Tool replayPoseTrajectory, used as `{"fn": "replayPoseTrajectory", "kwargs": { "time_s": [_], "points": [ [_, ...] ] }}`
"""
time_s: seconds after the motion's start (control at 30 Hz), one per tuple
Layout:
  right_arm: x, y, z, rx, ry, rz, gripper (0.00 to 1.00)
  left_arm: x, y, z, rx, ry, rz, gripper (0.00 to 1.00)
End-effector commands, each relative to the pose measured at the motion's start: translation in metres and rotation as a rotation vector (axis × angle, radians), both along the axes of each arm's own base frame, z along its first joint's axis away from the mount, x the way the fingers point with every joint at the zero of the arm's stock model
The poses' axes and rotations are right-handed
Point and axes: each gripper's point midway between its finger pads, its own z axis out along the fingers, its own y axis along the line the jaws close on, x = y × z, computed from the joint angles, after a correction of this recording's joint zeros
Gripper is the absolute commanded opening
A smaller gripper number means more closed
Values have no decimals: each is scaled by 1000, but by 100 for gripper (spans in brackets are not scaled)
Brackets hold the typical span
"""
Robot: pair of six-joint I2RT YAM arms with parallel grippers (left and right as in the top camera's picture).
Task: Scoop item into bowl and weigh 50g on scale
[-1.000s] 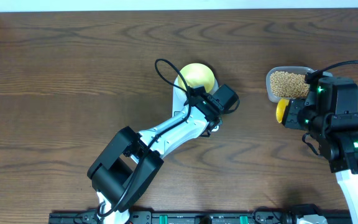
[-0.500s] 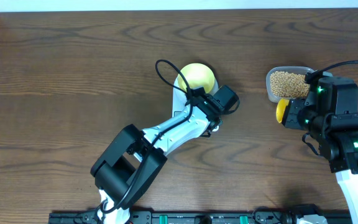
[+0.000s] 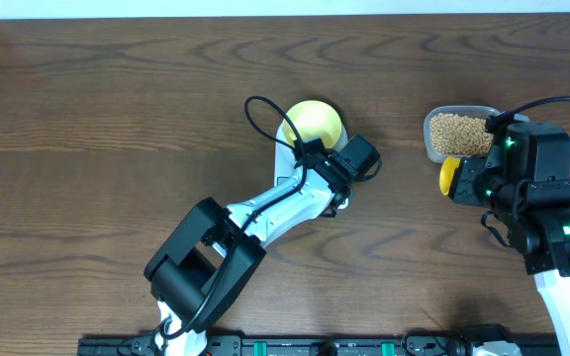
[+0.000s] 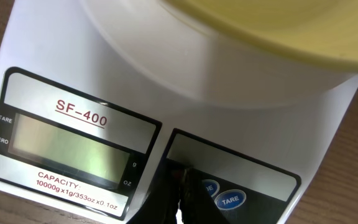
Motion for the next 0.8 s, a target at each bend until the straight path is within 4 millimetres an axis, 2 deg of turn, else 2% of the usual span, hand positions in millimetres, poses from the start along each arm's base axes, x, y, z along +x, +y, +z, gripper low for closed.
{"fn": "replayPoseTrajectory", "kwargs": {
  "time_s": [0.0,0.77],
  "points": [
    [2,-4,6,-15,-15,-5,1,0,6,-7,20,-2,42,7],
    [2,-4,6,-15,-15,-5,1,0,8,-14,25,0,81,7]
  ]
}}
